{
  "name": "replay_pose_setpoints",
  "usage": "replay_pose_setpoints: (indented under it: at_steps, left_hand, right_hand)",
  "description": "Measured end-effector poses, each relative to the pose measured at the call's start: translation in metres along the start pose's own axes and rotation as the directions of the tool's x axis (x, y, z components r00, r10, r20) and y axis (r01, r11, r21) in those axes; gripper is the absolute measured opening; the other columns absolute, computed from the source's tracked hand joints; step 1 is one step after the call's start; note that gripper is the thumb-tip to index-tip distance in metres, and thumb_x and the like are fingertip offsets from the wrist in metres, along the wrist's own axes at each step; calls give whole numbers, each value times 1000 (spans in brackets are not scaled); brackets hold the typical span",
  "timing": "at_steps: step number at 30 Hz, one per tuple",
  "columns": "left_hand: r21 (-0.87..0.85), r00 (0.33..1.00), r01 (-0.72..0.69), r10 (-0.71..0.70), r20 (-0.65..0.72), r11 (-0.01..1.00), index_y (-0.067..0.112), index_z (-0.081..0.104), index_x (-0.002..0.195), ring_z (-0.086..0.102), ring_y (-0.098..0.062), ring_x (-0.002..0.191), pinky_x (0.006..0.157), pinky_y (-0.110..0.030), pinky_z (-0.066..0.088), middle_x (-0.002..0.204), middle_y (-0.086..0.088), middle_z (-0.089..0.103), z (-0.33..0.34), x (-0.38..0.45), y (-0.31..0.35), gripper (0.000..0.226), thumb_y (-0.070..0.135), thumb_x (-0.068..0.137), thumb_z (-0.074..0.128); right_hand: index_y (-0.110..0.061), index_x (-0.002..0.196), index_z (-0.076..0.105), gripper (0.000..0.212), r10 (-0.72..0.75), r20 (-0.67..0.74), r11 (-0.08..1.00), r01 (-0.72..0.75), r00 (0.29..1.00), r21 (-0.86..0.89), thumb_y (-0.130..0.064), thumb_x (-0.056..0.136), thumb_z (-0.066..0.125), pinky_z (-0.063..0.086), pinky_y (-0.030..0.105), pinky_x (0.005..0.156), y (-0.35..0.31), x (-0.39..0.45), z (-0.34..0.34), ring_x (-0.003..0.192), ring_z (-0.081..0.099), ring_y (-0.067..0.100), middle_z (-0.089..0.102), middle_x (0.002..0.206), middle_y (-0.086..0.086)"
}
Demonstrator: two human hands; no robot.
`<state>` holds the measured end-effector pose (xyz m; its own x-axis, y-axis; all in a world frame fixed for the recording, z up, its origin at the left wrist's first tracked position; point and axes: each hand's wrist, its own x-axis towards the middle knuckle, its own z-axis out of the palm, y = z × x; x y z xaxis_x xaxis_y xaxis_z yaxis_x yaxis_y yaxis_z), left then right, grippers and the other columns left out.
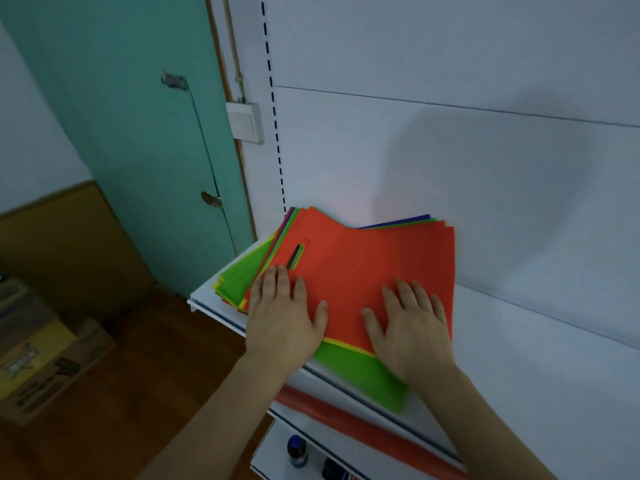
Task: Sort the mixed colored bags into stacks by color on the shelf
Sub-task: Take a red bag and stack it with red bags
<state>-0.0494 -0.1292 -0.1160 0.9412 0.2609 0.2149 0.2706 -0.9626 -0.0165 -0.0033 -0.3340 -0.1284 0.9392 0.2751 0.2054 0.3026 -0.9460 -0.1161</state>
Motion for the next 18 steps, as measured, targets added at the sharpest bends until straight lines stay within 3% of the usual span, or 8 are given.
replay_pose_setpoints:
  at_steps: [2, 6, 9, 11, 14, 16, 18]
  left_hand:
    - [5, 999, -34, 34, 0, 999, 16, 48, 155, 29, -34, 154, 127, -50, 17, 163, -19, 41, 0, -1, 2, 78, 64, 100, 21]
    - [-43, 986, -165, 163, -36, 985, 17, 48, 152, 46, -32, 134, 112, -48, 35, 142, -9, 61, -3, -3, 1, 72, 63, 101, 26]
    - [-117, 976, -208, 198, -92, 971, 13, 58, 144, 49, -31, 126, 108, -46, 39, 132, -6, 65, -6, -6, -8, 78, 71, 95, 35]
    - [-136, 984, -171, 161, -81, 976, 11, 63, 139, 40, -35, 137, 113, -48, 32, 144, -13, 56, -6, -10, -13, 85, 76, 92, 36]
    - [-126, 990, -140, 137, -30, 982, 14, 53, 150, 17, -42, 154, 124, -55, 15, 163, -28, 32, -4, -16, -16, 92, 81, 92, 27]
    - [-113, 987, -162, 162, -7, 980, 16, 48, 153, 14, -44, 156, 126, -59, 9, 164, -32, 29, -3, -17, -15, 91, 81, 95, 20]
    - [-98, 982, -190, 191, 0, 977, 14, 47, 153, 19, -45, 154, 126, -60, 8, 162, -33, 33, -3, -17, -15, 89, 78, 97, 19]
  right_hand:
    - [-23, 149, 58, 69, 27, -24, 999, -26, 999, 22, -65, 101, 31, 23, 52, 127, 1, 1, -2, 153, 35, 29, 47, 162, 4]
    - [-18, 119, 78, 34, 220, -151, 970, -200, 964, 134, -41, 99, 62, 39, 51, 114, 4, -7, -11, 133, 55, 36, 67, 139, 9]
    - [-17, 126, 71, 51, 454, -120, 890, -444, 883, 101, -57, 95, 63, 44, 51, 108, 3, -21, -17, 133, 49, 39, 59, 139, 15]
    - [-15, 133, 63, 66, 572, -69, 818, -563, 817, 120, -67, 92, 61, 46, 52, 105, 2, -29, -17, 131, 49, 42, 56, 140, 17]
    - [-7, 139, 55, 75, 680, -41, 706, -639, 732, 306, -61, 90, 70, 46, 54, 106, 3, -38, -17, 125, 52, 48, 58, 136, 24]
    - [-7, 146, 50, 75, 731, -41, 634, -655, 682, 410, -52, 90, 74, 45, 54, 108, 5, -42, -20, 127, 52, 48, 56, 138, 25]
    - [-9, 150, 47, 72, 741, -101, 629, -634, 664, 450, -38, 90, 76, 45, 53, 108, 5, -46, -25, 128, 52, 46, 55, 138, 24]
